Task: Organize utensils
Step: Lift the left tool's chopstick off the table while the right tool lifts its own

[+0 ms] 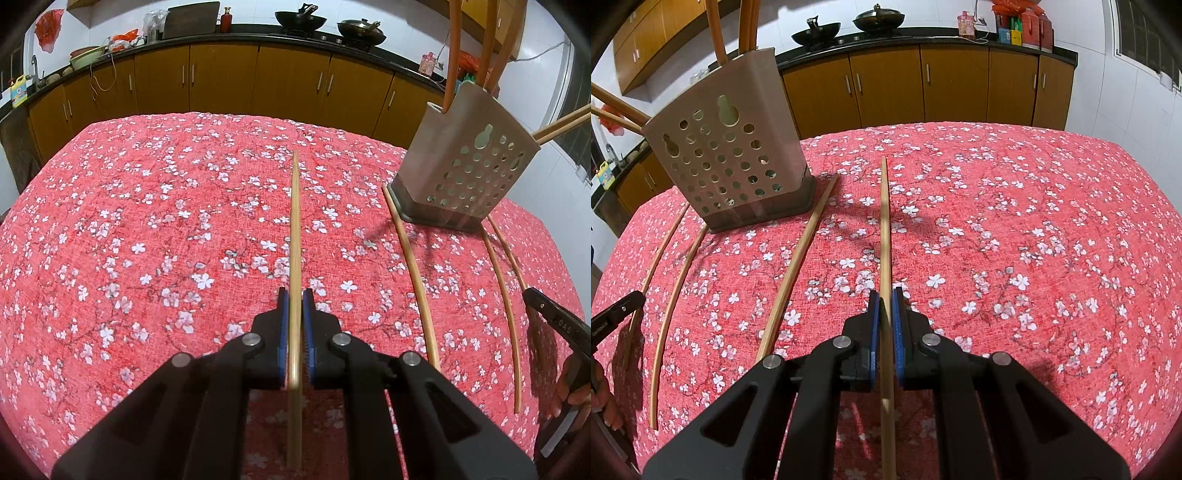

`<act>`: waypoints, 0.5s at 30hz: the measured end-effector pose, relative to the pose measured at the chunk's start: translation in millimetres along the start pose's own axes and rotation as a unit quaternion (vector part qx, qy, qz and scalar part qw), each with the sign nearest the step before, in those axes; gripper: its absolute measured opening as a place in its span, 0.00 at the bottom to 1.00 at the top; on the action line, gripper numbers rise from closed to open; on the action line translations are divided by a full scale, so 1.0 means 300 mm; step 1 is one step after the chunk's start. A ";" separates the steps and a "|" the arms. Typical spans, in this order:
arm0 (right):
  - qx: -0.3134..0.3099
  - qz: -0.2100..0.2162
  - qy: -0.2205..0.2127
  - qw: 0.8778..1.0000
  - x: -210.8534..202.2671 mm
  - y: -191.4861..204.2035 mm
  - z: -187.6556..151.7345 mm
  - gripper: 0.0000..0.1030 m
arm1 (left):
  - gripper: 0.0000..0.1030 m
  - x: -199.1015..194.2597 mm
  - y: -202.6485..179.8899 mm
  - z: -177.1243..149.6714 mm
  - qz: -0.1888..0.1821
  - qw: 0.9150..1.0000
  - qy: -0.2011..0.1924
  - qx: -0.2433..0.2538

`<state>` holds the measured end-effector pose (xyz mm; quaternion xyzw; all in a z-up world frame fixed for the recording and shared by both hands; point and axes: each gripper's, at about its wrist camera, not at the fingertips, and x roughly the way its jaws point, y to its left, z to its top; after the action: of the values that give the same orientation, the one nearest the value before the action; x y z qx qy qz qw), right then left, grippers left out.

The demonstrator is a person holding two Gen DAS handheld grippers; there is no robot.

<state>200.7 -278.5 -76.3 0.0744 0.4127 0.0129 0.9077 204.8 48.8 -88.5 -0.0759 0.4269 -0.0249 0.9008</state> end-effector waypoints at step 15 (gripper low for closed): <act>-0.017 -0.006 0.003 1.000 -0.041 0.012 -0.038 0.08 | 0.10 -0.006 -0.027 -0.011 0.026 0.999 0.001 0.029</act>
<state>183.9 -274.5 -73.9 0.0564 0.4155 0.0146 0.9077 201.4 40.6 -87.8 -0.0386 0.4289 -0.0134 0.9024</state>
